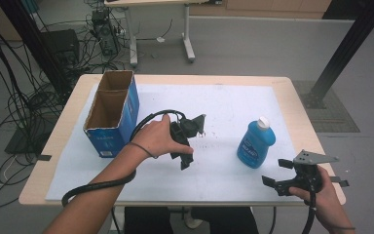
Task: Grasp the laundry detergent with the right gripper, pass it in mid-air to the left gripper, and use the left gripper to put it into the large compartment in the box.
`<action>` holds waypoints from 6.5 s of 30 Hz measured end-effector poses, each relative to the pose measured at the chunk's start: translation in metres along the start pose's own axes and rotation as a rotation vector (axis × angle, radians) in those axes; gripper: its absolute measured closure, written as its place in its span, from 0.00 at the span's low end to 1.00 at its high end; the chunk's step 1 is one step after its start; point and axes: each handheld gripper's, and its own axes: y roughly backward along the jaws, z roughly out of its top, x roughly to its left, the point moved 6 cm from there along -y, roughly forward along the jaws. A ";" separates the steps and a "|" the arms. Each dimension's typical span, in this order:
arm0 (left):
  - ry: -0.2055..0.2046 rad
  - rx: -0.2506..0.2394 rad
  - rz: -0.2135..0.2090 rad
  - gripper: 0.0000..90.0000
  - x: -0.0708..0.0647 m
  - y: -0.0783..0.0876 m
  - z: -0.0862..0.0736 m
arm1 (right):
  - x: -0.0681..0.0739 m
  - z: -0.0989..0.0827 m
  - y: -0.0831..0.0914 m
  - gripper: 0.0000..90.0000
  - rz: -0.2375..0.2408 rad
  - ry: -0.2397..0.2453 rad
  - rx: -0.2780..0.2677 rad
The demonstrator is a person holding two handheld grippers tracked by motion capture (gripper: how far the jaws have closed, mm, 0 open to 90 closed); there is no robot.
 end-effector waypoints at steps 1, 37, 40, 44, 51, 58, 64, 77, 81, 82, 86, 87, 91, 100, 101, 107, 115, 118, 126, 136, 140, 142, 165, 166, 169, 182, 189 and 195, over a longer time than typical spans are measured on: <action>0.000 0.000 0.000 0.10 0.000 0.000 0.000 | 0.000 -0.001 0.000 0.05 -0.001 0.000 -0.005; -0.002 -0.005 -0.008 0.10 0.000 -0.001 0.001 | -0.007 -0.016 -0.011 0.05 -0.060 -0.018 -0.113; -0.003 -0.004 -0.005 0.10 0.000 0.000 0.001 | -0.007 -0.016 -0.010 0.05 -0.058 -0.021 -0.115; -0.006 -0.004 -0.005 0.10 -0.001 0.000 0.002 | -0.008 -0.017 -0.010 0.05 -0.059 -0.024 -0.117; -0.006 -0.003 -0.005 0.10 -0.001 -0.001 0.002 | -0.009 -0.017 -0.009 0.05 -0.059 -0.029 -0.118; -0.008 -0.003 -0.003 0.10 -0.001 0.000 0.003 | -0.009 -0.018 -0.009 0.05 -0.063 -0.033 -0.119; -0.007 -0.003 -0.002 0.10 -0.001 0.000 0.003 | -0.010 -0.018 -0.009 0.05 -0.062 -0.036 -0.119; -0.006 -0.004 -0.003 0.10 -0.002 0.000 0.005 | -0.011 -0.018 -0.009 0.05 -0.059 -0.038 -0.119; -0.009 -0.001 -0.004 0.10 -0.001 0.000 0.005 | -0.011 -0.019 -0.009 0.05 -0.059 -0.039 -0.119; -0.009 -0.003 -0.005 0.10 -0.002 0.000 0.005 | -0.011 -0.019 -0.009 0.05 -0.060 -0.039 -0.119; -0.008 -0.005 -0.006 0.10 -0.002 0.000 0.006 | -0.011 -0.019 -0.009 0.05 -0.058 -0.041 -0.118; -0.008 -0.004 -0.005 0.10 -0.002 0.000 0.006 | -0.011 -0.019 -0.009 0.05 -0.057 -0.041 -0.119; -0.009 -0.005 -0.006 0.10 -0.002 0.000 0.006 | -0.011 -0.019 -0.009 0.05 -0.059 -0.041 -0.118; -0.012 -0.005 -0.005 0.10 -0.002 0.000 0.007 | -0.012 -0.019 -0.009 0.05 -0.058 -0.043 -0.117; -0.013 -0.006 -0.006 0.10 -0.002 0.000 0.007 | -0.012 -0.019 -0.009 0.05 -0.058 -0.042 -0.117; -0.014 -0.008 -0.006 0.10 -0.001 0.000 0.007 | -0.012 -0.018 -0.010 0.05 -0.057 -0.043 -0.118; -0.009 -0.007 -0.007 0.10 -0.001 -0.001 0.006 | -0.012 -0.018 -0.010 0.05 -0.054 -0.041 -0.121; -0.012 -0.008 -0.006 0.10 -0.001 -0.001 0.006 | -0.012 -0.018 -0.011 0.05 -0.054 -0.041 -0.120; -0.013 -0.009 -0.008 0.10 0.000 -0.001 0.006 | -0.011 -0.017 -0.011 0.05 -0.052 -0.040 -0.119; -0.012 -0.008 -0.009 0.10 0.000 -0.001 0.005 | -0.011 -0.018 -0.012 0.05 -0.049 -0.045 -0.122; -0.009 -0.014 -0.016 0.10 0.001 -0.001 0.004 | -0.011 -0.018 -0.012 0.05 -0.047 -0.045 -0.123; -0.009 -0.013 -0.016 0.10 0.000 -0.001 0.004 | -0.011 -0.018 -0.013 0.05 -0.046 -0.044 -0.124; -0.014 -0.015 -0.016 0.10 0.001 0.000 0.004 | -0.009 -0.014 -0.017 0.05 -0.053 -0.021 -0.134; -0.015 -0.017 -0.016 0.10 0.000 0.000 0.004 | -0.009 -0.014 -0.018 0.05 -0.056 -0.020 -0.132; -0.013 -0.020 -0.016 0.10 0.000 0.001 0.004 | -0.010 -0.014 -0.022 0.05 -0.055 -0.017 -0.133; -0.014 -0.020 -0.019 0.10 0.001 0.000 0.005 | -0.012 -0.010 -0.037 0.06 -0.050 -0.014 -0.136; -0.014 -0.024 -0.022 0.10 0.002 0.000 0.005 | -0.012 -0.008 -0.044 0.06 -0.050 -0.007 -0.137; -0.011 -0.022 -0.028 0.10 0.004 -0.002 0.004 | -0.013 -0.006 -0.051 0.06 -0.048 -0.008 -0.139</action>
